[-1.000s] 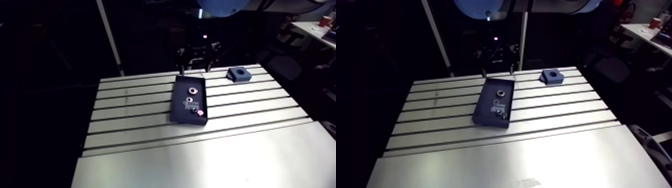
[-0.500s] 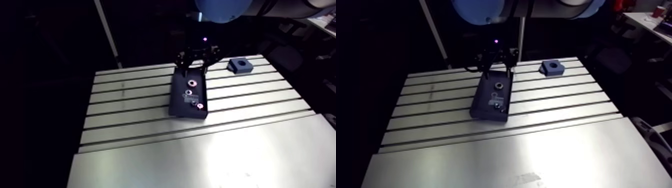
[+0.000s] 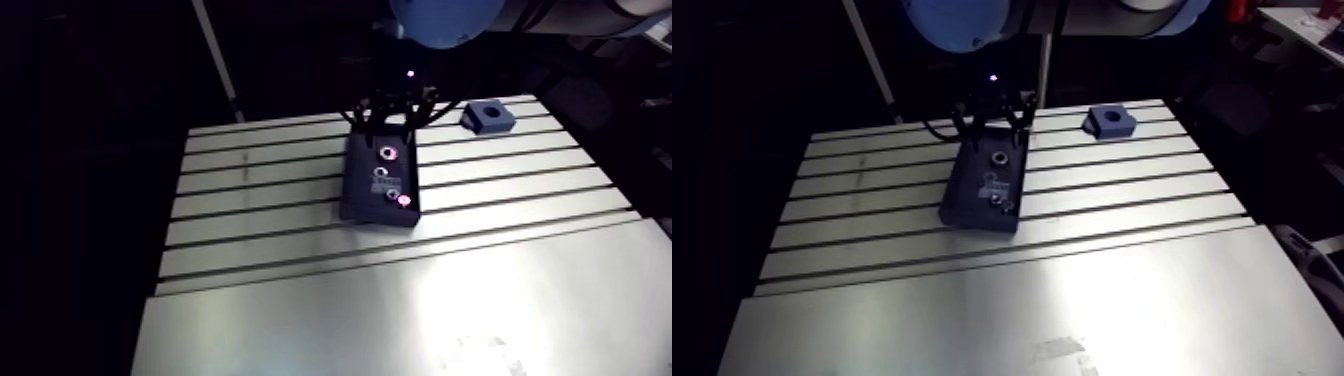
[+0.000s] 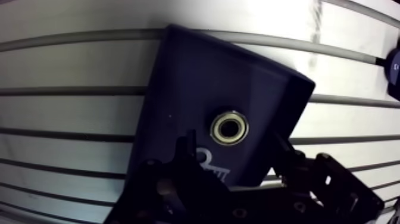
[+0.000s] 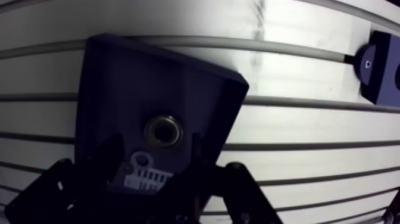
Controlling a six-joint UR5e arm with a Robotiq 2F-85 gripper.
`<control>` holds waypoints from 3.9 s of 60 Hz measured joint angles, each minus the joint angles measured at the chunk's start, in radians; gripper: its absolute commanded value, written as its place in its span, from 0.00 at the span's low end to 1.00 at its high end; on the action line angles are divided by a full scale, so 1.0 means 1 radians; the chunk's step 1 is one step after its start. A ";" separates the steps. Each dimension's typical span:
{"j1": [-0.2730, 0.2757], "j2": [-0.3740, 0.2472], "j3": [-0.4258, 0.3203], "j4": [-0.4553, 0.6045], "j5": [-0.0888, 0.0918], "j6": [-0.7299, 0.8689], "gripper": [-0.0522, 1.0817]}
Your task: Pick up the bearing and press it into the housing until flush.
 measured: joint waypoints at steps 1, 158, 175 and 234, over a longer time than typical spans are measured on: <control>0.000 0.001 0.000 -0.001 0.000 0.000 0.35; -0.009 0.032 0.012 -0.029 0.006 -0.005 0.52; -0.009 0.031 0.012 -0.029 0.006 -0.005 0.54; -0.006 -0.044 -0.012 0.031 0.025 -0.005 0.58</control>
